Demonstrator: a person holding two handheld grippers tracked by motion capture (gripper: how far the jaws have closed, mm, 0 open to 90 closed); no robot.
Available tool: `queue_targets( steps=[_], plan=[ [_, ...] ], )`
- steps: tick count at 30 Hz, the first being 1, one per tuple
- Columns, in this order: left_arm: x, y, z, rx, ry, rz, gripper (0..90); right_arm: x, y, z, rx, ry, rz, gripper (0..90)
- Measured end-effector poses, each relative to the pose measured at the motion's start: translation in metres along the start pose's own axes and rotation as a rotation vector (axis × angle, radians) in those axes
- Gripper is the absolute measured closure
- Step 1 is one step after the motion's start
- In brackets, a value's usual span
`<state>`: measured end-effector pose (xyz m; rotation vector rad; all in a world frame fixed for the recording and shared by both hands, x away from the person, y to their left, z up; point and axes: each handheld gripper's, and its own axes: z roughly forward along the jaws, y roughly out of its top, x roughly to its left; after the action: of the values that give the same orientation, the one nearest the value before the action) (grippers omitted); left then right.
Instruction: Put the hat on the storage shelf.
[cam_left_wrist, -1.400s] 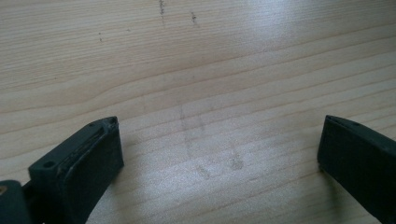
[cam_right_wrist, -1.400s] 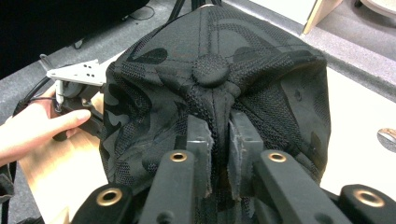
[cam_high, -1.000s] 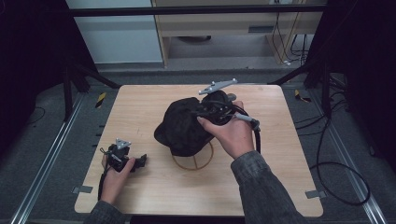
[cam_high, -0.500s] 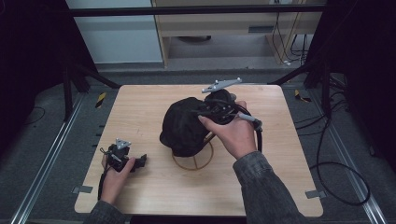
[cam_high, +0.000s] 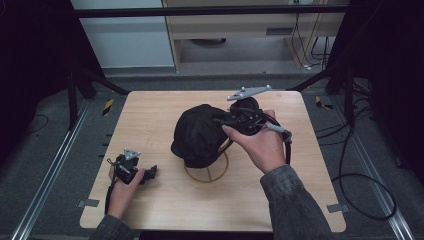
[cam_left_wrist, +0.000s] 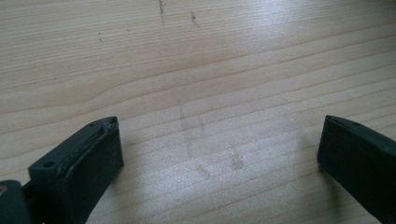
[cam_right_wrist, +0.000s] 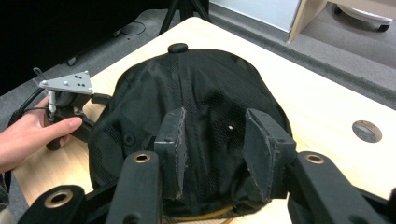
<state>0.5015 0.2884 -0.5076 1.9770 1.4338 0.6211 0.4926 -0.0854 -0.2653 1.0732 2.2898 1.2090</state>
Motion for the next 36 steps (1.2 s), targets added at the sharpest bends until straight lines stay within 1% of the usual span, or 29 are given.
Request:
queue_targets(
  steps=[6,15,26,36],
  plan=[
    [0.000,0.000,0.000,-0.002,0.000,0.000,0.0,-0.008,-0.005,-0.008,0.006,-0.014,0.009,57.6],
    [0.000,0.000,0.000,-0.002,0.000,0.000,0.0,-0.015,-0.010,-0.016,0.010,-0.028,0.017,55.0],
    [0.000,0.000,0.000,-0.002,0.000,0.000,0.0,-0.024,-0.018,-0.027,0.011,-0.051,0.027,48.5],
    [0.000,0.000,0.000,-0.002,0.000,0.000,0.0,-0.032,-0.024,-0.035,0.007,-0.071,0.048,41.3]
  ],
)
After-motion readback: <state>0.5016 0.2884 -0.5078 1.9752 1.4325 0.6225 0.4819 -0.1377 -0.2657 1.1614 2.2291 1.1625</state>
